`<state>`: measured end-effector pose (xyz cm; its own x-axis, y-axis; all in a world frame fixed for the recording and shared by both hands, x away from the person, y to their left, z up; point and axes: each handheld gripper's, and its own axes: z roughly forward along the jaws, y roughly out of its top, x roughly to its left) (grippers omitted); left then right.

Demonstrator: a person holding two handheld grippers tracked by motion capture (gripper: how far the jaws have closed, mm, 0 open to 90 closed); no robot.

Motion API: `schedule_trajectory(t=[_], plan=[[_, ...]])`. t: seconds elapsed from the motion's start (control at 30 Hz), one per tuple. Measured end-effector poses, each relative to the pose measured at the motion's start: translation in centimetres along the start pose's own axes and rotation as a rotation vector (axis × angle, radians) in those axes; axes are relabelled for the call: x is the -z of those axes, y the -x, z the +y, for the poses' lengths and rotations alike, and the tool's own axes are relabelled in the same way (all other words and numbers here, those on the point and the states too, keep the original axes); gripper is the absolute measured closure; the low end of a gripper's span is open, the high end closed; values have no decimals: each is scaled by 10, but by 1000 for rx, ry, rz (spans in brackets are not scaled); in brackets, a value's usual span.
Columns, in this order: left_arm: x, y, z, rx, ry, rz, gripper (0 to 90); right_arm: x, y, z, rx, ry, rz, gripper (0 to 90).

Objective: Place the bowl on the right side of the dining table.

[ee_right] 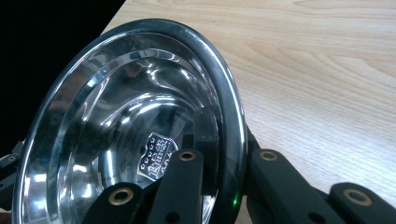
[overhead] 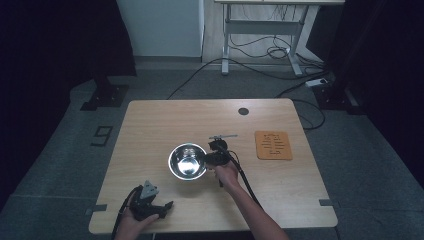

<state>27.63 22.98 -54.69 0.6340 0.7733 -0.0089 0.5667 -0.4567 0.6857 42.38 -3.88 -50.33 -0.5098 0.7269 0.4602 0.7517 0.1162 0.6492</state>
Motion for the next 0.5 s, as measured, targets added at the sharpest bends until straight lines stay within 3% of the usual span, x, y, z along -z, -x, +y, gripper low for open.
schedule_trajectory(t=[0.5], plan=[[0,0,0,0,1,0,136,19,14,6,-15,26,-27,865]])
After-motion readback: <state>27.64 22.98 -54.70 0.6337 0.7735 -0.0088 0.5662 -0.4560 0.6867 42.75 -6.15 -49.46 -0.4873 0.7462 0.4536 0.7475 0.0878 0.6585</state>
